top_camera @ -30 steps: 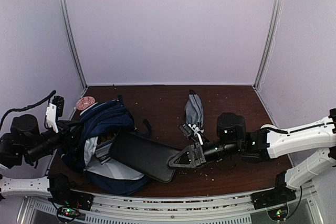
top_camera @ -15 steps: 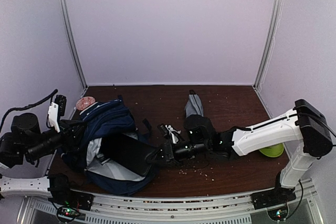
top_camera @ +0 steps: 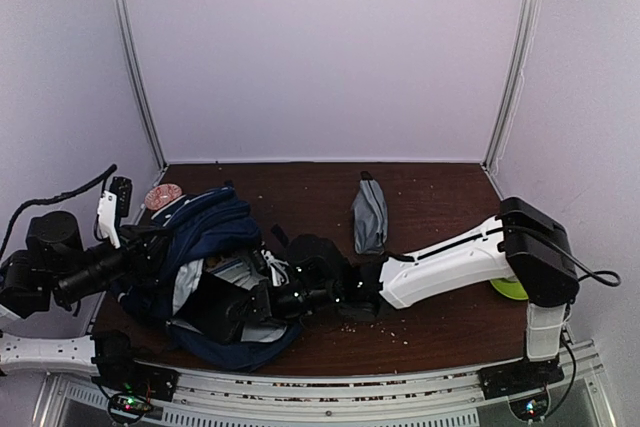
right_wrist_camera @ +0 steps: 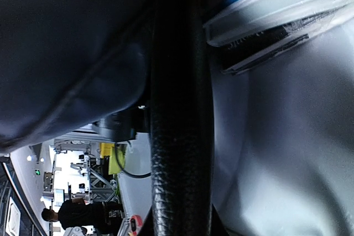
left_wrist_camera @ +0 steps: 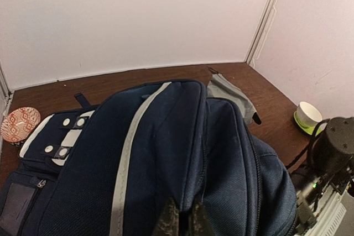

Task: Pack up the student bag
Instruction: Place the stationery in the student bag.

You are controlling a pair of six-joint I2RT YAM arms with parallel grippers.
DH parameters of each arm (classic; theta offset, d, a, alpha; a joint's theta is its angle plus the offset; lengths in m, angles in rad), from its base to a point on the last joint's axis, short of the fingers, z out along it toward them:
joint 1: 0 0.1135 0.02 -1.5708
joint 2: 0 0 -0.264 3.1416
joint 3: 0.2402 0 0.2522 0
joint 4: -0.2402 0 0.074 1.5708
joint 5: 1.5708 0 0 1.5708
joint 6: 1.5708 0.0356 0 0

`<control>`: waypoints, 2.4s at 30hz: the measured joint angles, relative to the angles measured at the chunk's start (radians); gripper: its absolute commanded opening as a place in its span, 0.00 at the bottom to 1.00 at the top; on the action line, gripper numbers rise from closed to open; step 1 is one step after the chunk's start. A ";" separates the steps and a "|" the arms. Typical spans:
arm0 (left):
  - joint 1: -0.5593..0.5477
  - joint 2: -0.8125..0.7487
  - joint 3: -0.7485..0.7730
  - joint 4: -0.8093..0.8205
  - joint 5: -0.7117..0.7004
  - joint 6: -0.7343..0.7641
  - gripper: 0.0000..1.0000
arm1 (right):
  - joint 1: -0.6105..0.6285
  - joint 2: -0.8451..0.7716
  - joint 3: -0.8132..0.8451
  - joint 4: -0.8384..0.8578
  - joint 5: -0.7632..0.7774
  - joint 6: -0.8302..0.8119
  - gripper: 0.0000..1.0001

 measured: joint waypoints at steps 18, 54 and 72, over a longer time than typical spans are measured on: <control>0.001 0.006 -0.053 0.089 0.005 -0.074 0.00 | 0.078 0.306 0.271 0.140 0.251 0.079 0.00; -0.001 -0.053 -0.111 0.130 -0.012 -0.111 0.00 | 0.102 0.204 0.192 0.251 0.399 0.160 0.72; -0.001 -0.059 -0.111 0.124 -0.051 -0.082 0.00 | 0.088 -0.290 -0.220 -0.018 0.542 -0.100 0.73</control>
